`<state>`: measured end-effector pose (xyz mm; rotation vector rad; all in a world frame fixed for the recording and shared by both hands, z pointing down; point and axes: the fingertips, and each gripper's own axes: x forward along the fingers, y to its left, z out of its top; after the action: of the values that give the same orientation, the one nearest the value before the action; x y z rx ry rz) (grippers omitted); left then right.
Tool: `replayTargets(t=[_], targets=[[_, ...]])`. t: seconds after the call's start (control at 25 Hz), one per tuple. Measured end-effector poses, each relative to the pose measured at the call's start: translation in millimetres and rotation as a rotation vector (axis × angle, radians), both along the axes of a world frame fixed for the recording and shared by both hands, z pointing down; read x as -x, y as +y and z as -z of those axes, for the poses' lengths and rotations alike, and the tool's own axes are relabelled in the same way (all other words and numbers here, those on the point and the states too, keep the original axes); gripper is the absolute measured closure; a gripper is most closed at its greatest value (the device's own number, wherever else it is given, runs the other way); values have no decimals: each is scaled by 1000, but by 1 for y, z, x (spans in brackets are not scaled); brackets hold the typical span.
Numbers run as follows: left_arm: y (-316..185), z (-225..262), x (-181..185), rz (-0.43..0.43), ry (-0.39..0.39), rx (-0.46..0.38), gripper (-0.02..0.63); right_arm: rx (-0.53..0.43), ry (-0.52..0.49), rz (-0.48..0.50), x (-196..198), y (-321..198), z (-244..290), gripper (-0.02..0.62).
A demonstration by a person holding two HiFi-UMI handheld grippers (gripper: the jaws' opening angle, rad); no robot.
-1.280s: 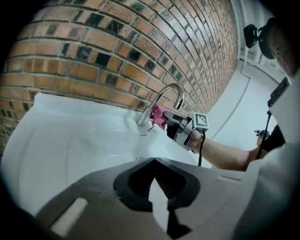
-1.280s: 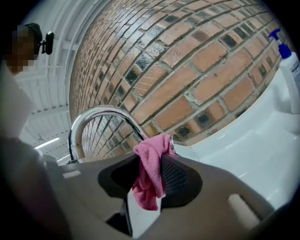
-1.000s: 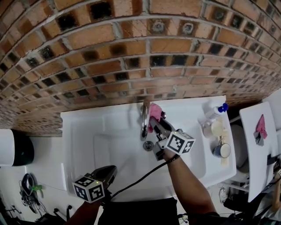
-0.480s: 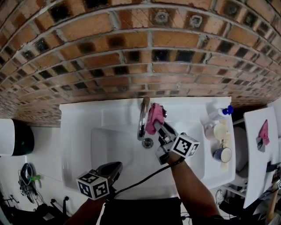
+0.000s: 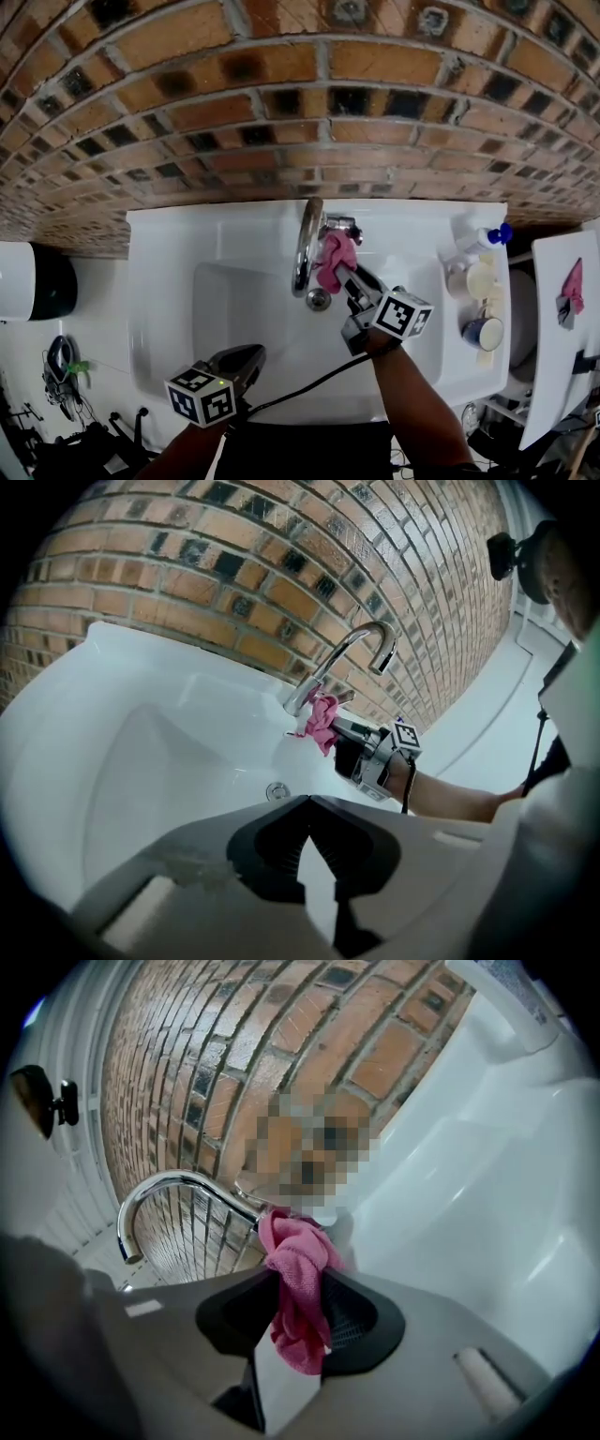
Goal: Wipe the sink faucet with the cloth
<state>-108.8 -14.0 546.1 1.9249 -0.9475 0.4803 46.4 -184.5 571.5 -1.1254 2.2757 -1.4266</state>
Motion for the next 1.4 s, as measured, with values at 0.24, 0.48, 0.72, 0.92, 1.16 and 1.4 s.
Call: replayTargets(t=[0.24, 0.48, 0.72, 0.92, 1.16, 1.4], targets=[[8, -7, -4, 4, -5, 20, 600, 40, 51, 60, 10, 14, -23, 454], [12, -10, -5, 24, -15, 26, 600, -4, 100, 111, 28, 9, -17, 454], [18, -10, -1, 66, -26, 32, 600, -18, 106, 131, 43, -3, -12, 454], [25, -10, 4, 106, -30, 35, 600, -72, 106, 122, 46, -13, 3, 454], [28, -7, 0, 119, -26, 21, 600, -163, 80, 130, 48, -17, 38, 454], [27, 3, -2, 117, -30, -7, 600, -230, 42, 124, 50, -17, 76, 454]])
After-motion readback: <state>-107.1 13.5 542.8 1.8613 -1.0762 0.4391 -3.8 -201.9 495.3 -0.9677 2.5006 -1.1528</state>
